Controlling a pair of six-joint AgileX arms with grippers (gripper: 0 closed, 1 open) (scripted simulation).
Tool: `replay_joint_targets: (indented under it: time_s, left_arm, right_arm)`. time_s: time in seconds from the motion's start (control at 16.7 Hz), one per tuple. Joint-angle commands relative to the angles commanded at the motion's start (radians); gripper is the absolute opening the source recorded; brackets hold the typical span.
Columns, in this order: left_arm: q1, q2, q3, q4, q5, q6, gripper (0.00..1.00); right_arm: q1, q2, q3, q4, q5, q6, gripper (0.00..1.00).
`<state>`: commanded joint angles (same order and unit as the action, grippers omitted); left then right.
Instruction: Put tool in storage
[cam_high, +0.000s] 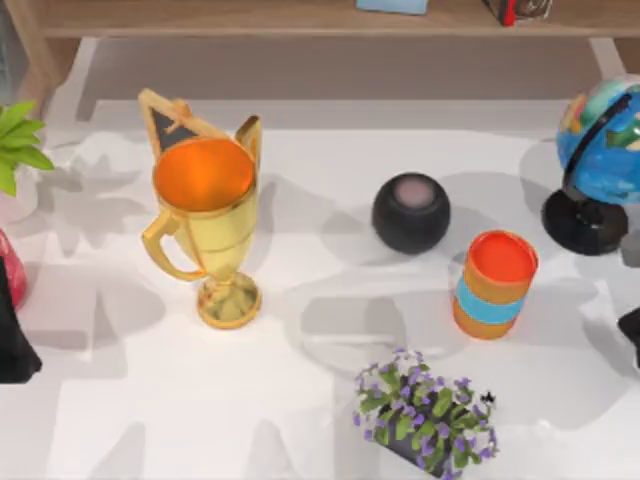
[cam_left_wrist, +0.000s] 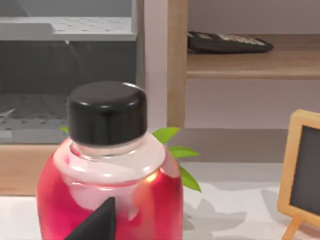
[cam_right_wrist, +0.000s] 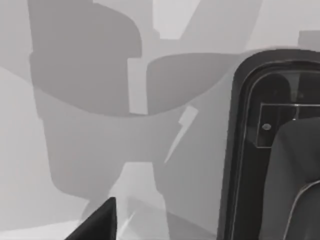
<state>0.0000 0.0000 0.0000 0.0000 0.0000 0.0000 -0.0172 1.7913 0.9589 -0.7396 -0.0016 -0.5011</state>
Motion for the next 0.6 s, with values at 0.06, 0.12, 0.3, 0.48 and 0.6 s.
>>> replay_joint_targets:
  time_s: [0.06,0.12,0.3,0.48,0.6]
  left_arm:
    - [0.0,0.0,0.0,0.0,0.0,0.0,1.0]
    - [0.0,0.0,0.0,0.0,0.0,0.0,1.0]
    - [0.0,0.0,0.0,0.0,0.0,0.0,1.0]
    - [0.0,0.0,0.0,0.0,0.0,0.0,1.0]
    - [0.0,0.0,0.0,0.0,0.0,0.0,1.0]
  right_arm:
    - [0.0,0.0,0.0,0.0,0.0,0.0,0.85]
    - [0.0,0.0,0.0,0.0,0.0,0.0,0.77]
    - [0.0,0.0,0.0,0.0,0.0,0.0,0.55]
    - [0.0,0.0,0.0,0.0,0.0,0.0,0.32]
    - [0.0,0.0,0.0,0.0,0.0,0.0,0.17]
